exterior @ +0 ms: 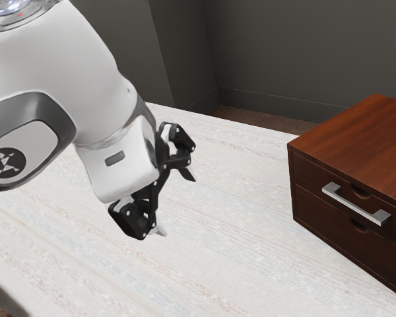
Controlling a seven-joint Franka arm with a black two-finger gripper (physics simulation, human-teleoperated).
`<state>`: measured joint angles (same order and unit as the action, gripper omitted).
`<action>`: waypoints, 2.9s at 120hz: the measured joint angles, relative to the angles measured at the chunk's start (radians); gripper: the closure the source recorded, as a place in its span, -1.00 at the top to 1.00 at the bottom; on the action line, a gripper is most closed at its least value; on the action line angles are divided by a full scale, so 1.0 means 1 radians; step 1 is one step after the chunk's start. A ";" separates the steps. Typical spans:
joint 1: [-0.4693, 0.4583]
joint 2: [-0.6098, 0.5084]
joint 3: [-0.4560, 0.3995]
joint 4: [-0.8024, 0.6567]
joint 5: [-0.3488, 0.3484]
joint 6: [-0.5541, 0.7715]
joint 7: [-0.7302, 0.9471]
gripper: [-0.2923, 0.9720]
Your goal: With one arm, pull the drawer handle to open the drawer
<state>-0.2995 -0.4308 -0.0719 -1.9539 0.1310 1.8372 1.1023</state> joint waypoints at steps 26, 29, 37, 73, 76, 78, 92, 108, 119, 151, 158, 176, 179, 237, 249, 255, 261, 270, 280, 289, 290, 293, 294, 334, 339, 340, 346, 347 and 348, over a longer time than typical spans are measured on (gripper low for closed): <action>-0.085 0.012 -0.003 -0.024 -0.001 0.078 0.072 0.54; -0.089 0.019 -0.003 -0.024 -0.001 0.085 0.079 0.54; -0.093 0.044 -0.004 -0.020 -0.001 0.104 0.095 0.54; -0.096 0.173 -0.030 0.057 -0.001 0.180 0.147 0.54; -0.096 0.192 -0.030 0.072 -0.001 0.185 0.150 0.54; -0.096 0.204 -0.031 0.080 -0.001 0.188 0.152 0.54; -0.096 0.283 -0.031 0.135 -0.001 0.210 0.166 0.54; -0.098 0.330 -0.032 0.146 0.000 0.241 0.178 0.54; -0.094 0.370 -0.043 0.178 0.000 0.258 0.184 0.54; -0.112 0.488 -0.062 0.302 0.002 0.279 0.199 0.54; -0.110 0.493 -0.062 0.307 0.004 0.282 0.202 0.54; -0.096 0.498 -0.062 0.304 0.006 0.315 0.204 0.54; -0.095 0.500 -0.062 0.302 0.006 0.322 0.204 0.54; -0.085 0.537 -0.027 0.283 0.024 0.399 0.209 0.54; -0.089 0.552 -0.027 0.283 0.035 0.406 0.209 0.54; -0.094 0.558 -0.028 0.283 0.042 0.408 0.208 0.54; -0.096 0.566 -0.028 0.285 0.047 0.412 0.207 0.54; -0.096 0.582 -0.026 0.292 0.051 0.418 0.206 0.54; -0.092 0.601 -0.025 0.306 0.054 0.424 0.205 0.54; -0.090 0.609 -0.025 0.309 0.055 0.427 0.205 0.54; -0.090 0.609 -0.024 0.309 0.055 0.427 0.205 0.54; -0.088 0.611 -0.021 0.308 0.056 0.428 0.204 0.54; -0.086 0.611 -0.020 0.308 0.056 0.428 0.204 0.54; -0.070 0.637 -0.014 0.305 0.072 0.445 0.201 0.54; -0.069 0.641 -0.014 0.307 0.074 0.447 0.201 0.54; -0.069 0.642 -0.014 0.308 0.074 0.447 0.201 0.54; -0.069 0.649 -0.014 0.309 0.075 0.449 0.200 0.54; -0.069 0.650 -0.014 0.310 0.075 0.450 0.200 0.54; -0.069 0.651 -0.014 0.310 0.075 0.450 0.200 0.54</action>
<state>-0.3685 0.2203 -0.0859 -1.6441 0.2065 2.2871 1.3025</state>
